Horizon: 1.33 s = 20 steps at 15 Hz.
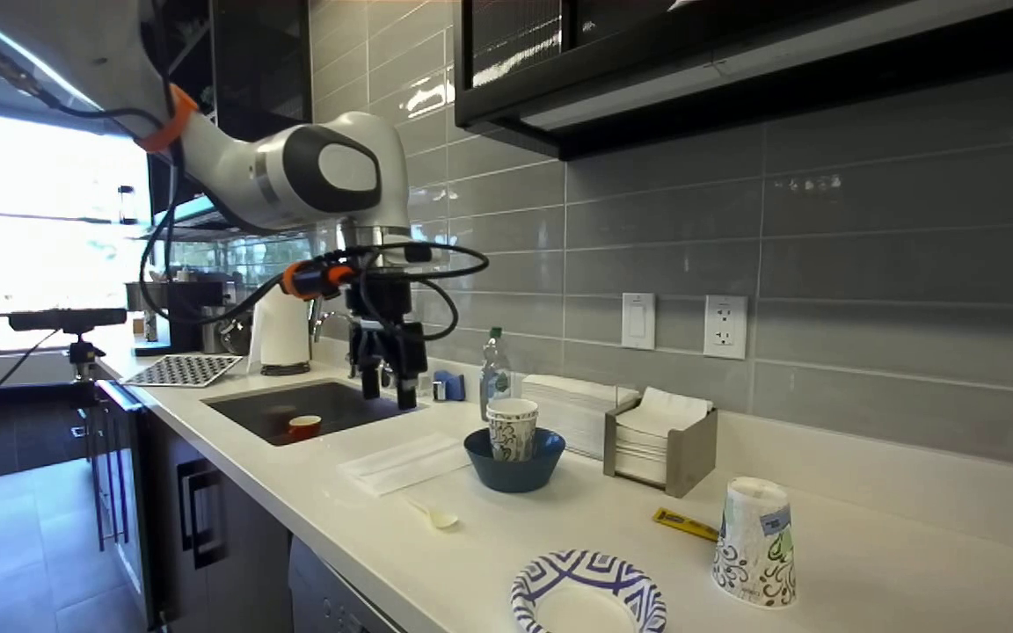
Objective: Remove the cups from the blue bowl
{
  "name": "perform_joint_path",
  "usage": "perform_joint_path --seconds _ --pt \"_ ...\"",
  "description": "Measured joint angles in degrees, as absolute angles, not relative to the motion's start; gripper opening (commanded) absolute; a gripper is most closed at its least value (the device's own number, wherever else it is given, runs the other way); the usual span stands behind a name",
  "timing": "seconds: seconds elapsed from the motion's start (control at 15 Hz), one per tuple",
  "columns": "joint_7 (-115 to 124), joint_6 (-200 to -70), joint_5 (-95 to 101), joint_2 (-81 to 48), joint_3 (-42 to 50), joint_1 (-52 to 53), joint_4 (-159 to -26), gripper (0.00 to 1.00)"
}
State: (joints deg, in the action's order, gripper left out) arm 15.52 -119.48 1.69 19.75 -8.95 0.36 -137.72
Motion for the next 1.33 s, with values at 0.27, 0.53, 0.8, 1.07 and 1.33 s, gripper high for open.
perform_joint_path --seconds 0.27,0.53,0.8,1.07,1.33 --pt "17.31 -122.87 1.23 9.32 -8.94 0.85 -129.14 1.0" --pt "19.41 -124.49 1.4 -0.68 -8.82 1.62 -119.6 1.0" --pt "20.59 -124.75 2.34 -8.43 -7.93 2.62 -110.47 1.0" --pt "20.64 -124.75 2.5 -10.47 -7.74 2.95 -108.15 1.0" --pt "20.64 -125.85 2.5 -10.43 -6.14 3.25 -108.12 1.0"
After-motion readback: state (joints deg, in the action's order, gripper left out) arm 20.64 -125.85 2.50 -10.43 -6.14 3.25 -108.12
